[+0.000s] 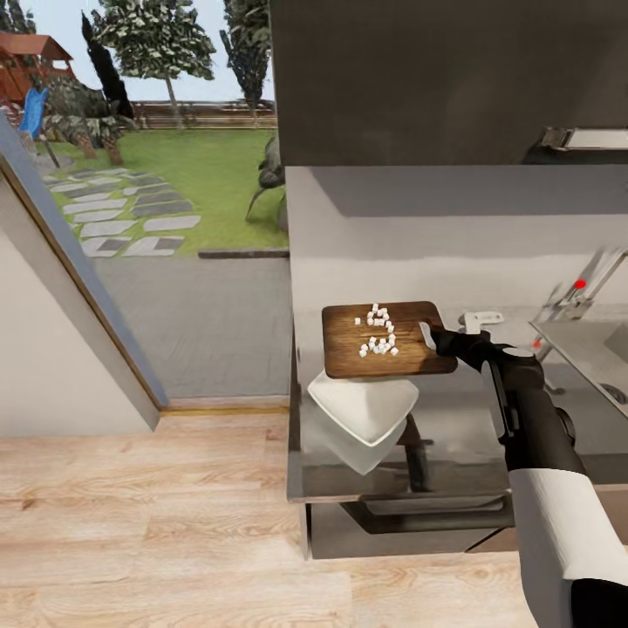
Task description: In the kitchen, take the Vidalia onion out of the sink, dice it on the chopping board with the paring knife, put the diced onion into the bowl on the countertop, then place both the paring knife and the chopping board into the sink.
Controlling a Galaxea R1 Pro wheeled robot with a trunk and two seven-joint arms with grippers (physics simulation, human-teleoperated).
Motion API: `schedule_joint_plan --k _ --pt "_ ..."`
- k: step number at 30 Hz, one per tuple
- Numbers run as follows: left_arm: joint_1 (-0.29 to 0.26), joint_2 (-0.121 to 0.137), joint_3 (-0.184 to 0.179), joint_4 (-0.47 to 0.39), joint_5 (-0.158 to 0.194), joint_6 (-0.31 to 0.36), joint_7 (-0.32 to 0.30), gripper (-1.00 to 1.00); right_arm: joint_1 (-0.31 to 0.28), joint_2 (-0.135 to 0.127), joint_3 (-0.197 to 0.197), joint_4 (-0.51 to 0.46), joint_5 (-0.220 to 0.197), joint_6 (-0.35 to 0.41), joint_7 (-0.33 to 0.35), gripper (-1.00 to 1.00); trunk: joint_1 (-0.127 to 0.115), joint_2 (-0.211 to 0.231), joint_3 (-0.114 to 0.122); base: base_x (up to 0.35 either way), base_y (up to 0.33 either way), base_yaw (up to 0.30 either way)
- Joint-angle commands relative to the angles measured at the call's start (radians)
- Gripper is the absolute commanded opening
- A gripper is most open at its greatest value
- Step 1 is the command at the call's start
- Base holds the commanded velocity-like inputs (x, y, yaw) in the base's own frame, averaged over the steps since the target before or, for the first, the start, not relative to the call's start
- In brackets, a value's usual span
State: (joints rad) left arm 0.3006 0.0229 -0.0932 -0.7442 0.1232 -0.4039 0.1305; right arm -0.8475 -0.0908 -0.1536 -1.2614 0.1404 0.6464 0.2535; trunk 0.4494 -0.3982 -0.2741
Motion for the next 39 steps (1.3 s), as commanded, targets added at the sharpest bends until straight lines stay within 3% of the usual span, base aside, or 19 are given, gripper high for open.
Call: schedule_joint_plan --k 1,7,22,28,36,39 --pt "0.0 0.002 -0.008 -0.001 0.01 -0.002 0.008 1.0 -0.001 0.002 -0.001 0.0 0.01 0.004 0.009 -1.0 0.001 -0.002 -0.001 0.002 0.002 0.0" --pt "0.0 0.002 -0.008 -0.001 0.01 -0.003 0.008 1.0 -0.001 0.019 -0.001 0.024 0.01 -0.001 0.01 -1.0 0.001 -0.002 -0.001 0.0 0.0 0.0" --pt "0.0 0.002 -0.008 -0.001 0.01 -0.003 0.008 1.0 -0.001 0.025 -0.001 0.047 0.008 -0.013 0.019 -1.0 0.001 -0.002 -0.001 0.0 0.0 0.0" --pt "0.0 0.002 -0.008 0.0 0.01 -0.002 0.008 1.0 -0.001 0.023 -0.001 0.099 0.008 -0.141 0.02 -1.0 0.001 -0.002 -0.001 0.0 0.0 0.0" --pt "0.0 0.002 -0.008 0.0 0.01 -0.002 0.008 1.0 -0.001 0.023 -0.001 0.124 0.007 -0.171 0.025 -1.0 0.001 -0.002 -0.001 0.0 0.0 0.0" --pt "0.0 0.002 -0.008 0.001 0.01 -0.001 0.008 1.0 -0.001 0.023 -0.001 0.146 0.007 -0.231 0.032 -1.0 0.001 -0.002 -0.001 0.0 0.0 0.0"
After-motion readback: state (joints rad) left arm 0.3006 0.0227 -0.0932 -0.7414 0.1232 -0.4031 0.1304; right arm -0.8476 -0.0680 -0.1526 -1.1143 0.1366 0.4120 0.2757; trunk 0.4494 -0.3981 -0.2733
